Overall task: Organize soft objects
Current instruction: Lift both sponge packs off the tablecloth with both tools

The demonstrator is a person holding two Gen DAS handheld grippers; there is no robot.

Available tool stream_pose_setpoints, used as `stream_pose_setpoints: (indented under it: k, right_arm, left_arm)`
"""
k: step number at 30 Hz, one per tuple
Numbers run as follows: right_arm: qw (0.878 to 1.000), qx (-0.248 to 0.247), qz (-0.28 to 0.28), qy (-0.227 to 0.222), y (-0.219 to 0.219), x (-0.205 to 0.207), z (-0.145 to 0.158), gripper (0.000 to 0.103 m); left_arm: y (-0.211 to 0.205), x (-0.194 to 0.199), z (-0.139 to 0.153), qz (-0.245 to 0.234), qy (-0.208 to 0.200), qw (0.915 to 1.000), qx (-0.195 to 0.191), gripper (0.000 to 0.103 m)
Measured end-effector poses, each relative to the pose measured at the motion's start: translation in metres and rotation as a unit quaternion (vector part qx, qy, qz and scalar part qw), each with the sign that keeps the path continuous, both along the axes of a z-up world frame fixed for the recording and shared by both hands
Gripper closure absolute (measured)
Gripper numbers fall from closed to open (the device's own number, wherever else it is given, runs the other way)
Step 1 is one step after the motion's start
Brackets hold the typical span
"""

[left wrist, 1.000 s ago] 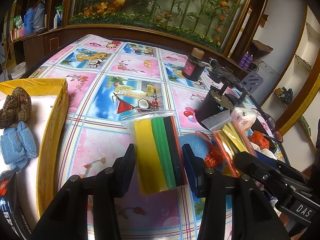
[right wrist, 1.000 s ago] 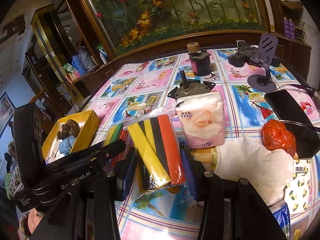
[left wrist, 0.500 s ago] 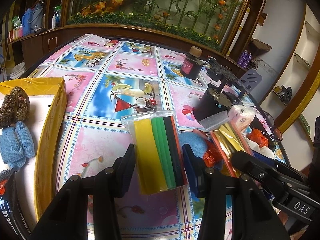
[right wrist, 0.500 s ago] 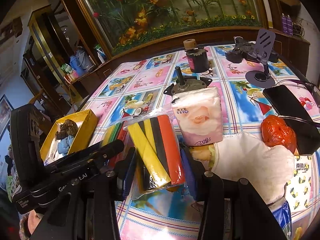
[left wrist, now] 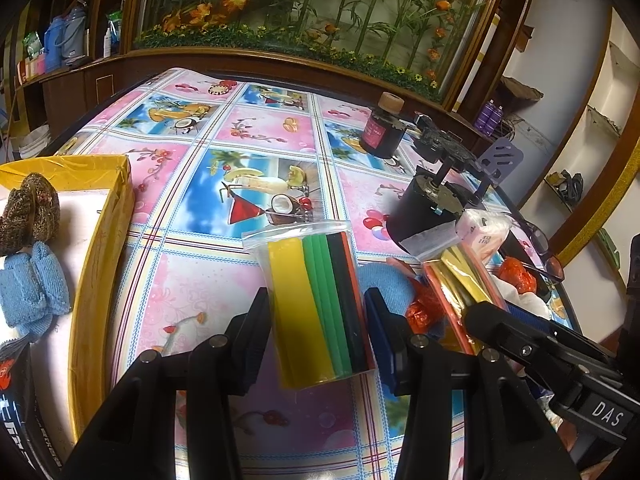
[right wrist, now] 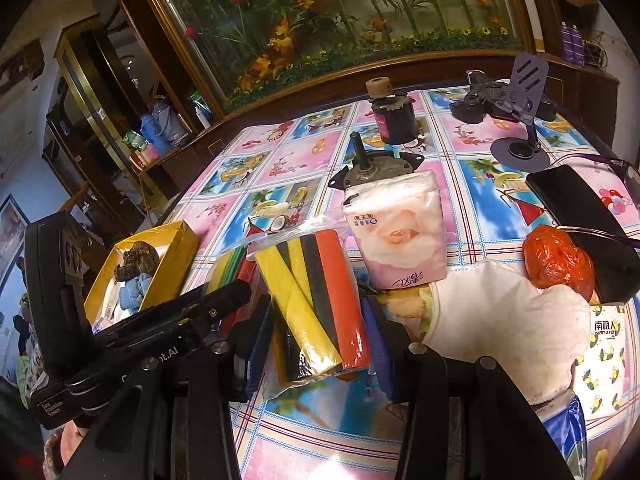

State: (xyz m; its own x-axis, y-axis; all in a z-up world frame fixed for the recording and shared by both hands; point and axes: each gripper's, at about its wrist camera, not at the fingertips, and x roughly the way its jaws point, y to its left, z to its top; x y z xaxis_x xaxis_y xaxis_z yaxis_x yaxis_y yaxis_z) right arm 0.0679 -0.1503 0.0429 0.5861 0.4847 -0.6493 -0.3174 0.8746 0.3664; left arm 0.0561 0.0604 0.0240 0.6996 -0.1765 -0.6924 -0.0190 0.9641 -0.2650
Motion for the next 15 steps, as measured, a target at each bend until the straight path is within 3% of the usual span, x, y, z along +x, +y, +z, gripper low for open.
stream_pose_setpoints:
  k: [8,15]
  right_arm:
    - [1.0,0.008,0.011,0.005,0.0044,-0.0013,-0.0012,0.054]
    - [1.0,0.005,-0.012,-0.021,-0.0004,-0.0029,0.005,0.054]
  left_arm:
    - [0.001,-0.0008,0.0043,0.011,-0.013,0.9998,0.011,0.058]
    - [0.0,-0.0034,0.0074,0.012,-0.029,0.9993,0.019,0.058]
